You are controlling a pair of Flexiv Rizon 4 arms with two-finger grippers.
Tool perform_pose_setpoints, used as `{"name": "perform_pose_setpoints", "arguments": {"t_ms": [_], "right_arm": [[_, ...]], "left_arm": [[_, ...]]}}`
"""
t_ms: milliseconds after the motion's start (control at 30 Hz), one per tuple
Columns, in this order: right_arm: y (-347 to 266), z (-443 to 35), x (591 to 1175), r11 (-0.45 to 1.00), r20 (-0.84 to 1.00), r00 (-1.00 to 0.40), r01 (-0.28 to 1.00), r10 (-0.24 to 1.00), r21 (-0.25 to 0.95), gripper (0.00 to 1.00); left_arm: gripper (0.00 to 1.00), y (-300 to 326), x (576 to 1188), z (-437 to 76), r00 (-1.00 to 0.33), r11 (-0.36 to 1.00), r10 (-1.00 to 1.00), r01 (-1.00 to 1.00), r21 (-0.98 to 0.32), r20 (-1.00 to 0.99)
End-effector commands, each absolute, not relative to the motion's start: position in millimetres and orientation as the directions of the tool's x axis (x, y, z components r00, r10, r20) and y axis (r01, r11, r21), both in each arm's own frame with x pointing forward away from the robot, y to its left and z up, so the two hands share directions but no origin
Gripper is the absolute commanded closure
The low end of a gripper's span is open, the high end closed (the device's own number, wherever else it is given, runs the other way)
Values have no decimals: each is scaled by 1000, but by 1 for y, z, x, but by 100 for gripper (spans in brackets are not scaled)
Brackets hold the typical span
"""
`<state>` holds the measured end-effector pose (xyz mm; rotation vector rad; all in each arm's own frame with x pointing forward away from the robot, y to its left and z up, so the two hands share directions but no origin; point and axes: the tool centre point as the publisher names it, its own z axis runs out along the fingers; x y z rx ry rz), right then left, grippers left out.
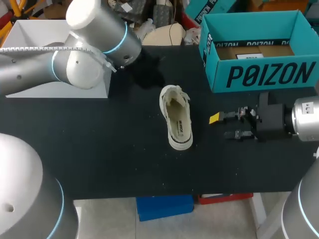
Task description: Take the shoe out of the shoebox, open the shoe tongue, remove and reinsert the insole, then place the shoe into the shoebox
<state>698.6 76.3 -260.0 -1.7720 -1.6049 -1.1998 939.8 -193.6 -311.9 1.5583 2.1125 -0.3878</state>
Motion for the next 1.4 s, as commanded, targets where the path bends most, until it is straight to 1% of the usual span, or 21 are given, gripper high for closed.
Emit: {"name": "perform_pose_setpoints", "arguments": {"t_ms": [33, 300, 667, 833, 1067, 1133, 1167, 1200, 1233, 1267, 1333, 1400], "right_arm": [[77, -260, 699, -211, 831, -61, 955, 553, 210, 0], [77, -260, 699, -211, 831, -61, 955, 553, 210, 0], [77, -260, 699, -211, 831, -61, 955, 553, 210, 0], [77, -260, 699, -211, 831, -61, 955, 553, 210, 0], [77, -260, 699, -211, 831, -61, 955, 553, 210, 0], [77, -260, 699, -211, 831, -61, 955, 553, 210, 0], [77, -260, 699, -211, 831, -61, 955, 553, 210, 0], [77, -260, 699, -211, 831, -61, 955, 553, 210, 0], [77, -260, 699, -211, 831, -61, 955, 553, 210, 0], [77, -260, 699, -211, 831, -61, 955, 553, 210, 0], [77, -260, 699, -211, 831, -61, 955, 553, 210, 0], [77, -260, 699, -211, 831, -61, 955, 553, 210, 0]], "left_arm": [[100, -210, 935, -317, -230, 294, 835, 955, 51, -499], [100, -220, 915, -340, -244, 264, 855, 964, -20, -457], [100, -221, 899, -362, -263, 251, 849, 964, -90, -459], [100, -223, 892, -355, -266, 233, 849, 964, -127, -457], [100, -219, 873, -320, -302, 204, 844, 945, -256, -442], [100, -214, 872, -310, -289, 186, 850, 947, -263, -441], [93, -212, 872, -306, -274, 163, 856, 948, -273, -439], [82, -209, 872, -301, -269, 158, 854, 949, -272, -444], [77, -205, 875, -298, -243, 136, 862, 956, -258, -445], [75, -202, 876, -296, -233, 128, 864, 959, -253, -446], [68, -196, 878, -290, -240, 136, 855, 959, -249, -459], [62, -187, 880, -288, -312, 206, 827, 942, -264, -468]]}}
